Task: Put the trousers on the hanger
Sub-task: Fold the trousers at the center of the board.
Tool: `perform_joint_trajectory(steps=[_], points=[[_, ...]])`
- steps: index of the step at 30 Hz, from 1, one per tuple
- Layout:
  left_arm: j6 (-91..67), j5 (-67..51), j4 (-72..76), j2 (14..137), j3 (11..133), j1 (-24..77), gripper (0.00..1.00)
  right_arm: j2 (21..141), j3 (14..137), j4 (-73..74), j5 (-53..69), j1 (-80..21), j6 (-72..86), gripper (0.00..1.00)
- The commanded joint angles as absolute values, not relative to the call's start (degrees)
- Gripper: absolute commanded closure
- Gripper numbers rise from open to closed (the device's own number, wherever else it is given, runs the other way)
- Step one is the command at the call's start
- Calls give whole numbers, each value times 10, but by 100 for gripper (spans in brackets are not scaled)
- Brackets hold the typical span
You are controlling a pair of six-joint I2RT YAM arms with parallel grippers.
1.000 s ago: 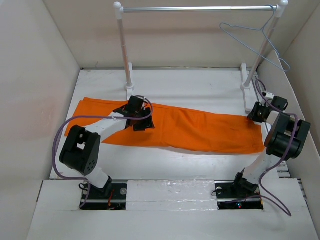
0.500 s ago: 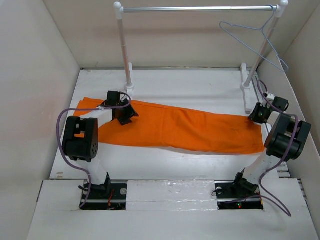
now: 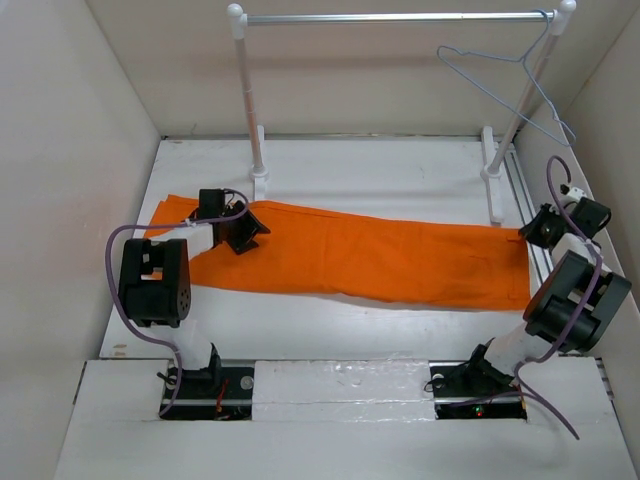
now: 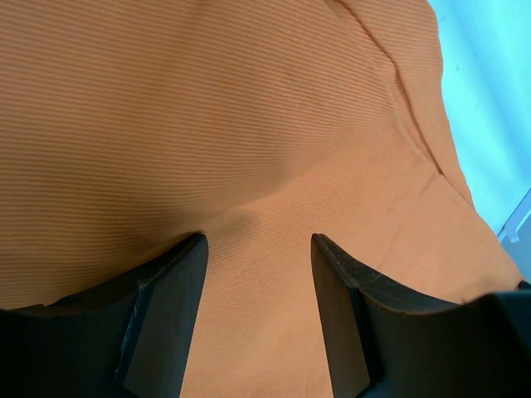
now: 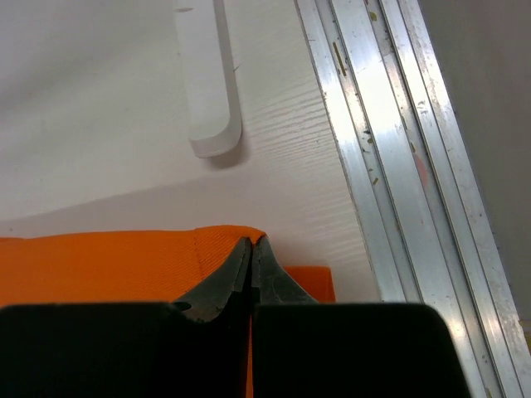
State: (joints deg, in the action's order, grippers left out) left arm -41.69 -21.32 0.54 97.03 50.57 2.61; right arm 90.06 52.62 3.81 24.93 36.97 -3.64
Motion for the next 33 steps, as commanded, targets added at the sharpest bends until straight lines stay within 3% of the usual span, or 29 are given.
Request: perform_joint_trajectory(steps=[1,11,13,14,15,16,17,20,24,27,28,33], points=[[-401,-180,-47,963,482,4,49,893,555,49,208,385,-48,100],[-388,-185,-50,952,483,17,49,972,590,56,177,385,-67,100],[-383,-173,-61,930,494,39,48,971,600,56,191,378,-70,96],[-384,-173,-64,919,496,40,48,969,602,59,189,372,-70,91],[-383,-173,-64,906,497,47,47,952,602,72,184,367,-69,71],[-382,-171,-67,884,500,54,47,940,600,76,179,367,-67,59],[-371,-157,-87,857,520,68,46,890,590,108,168,361,-62,37],[-365,-148,-101,843,531,84,46,848,568,142,158,361,-55,32],[-359,-140,-100,811,540,161,46,699,508,217,104,366,-27,29],[-352,-117,-106,810,553,253,46,606,419,264,75,385,23,30],[-352,-98,-105,812,559,312,46,517,357,285,63,417,34,31],[-335,-89,-103,817,561,366,46,523,303,302,102,464,33,34]])
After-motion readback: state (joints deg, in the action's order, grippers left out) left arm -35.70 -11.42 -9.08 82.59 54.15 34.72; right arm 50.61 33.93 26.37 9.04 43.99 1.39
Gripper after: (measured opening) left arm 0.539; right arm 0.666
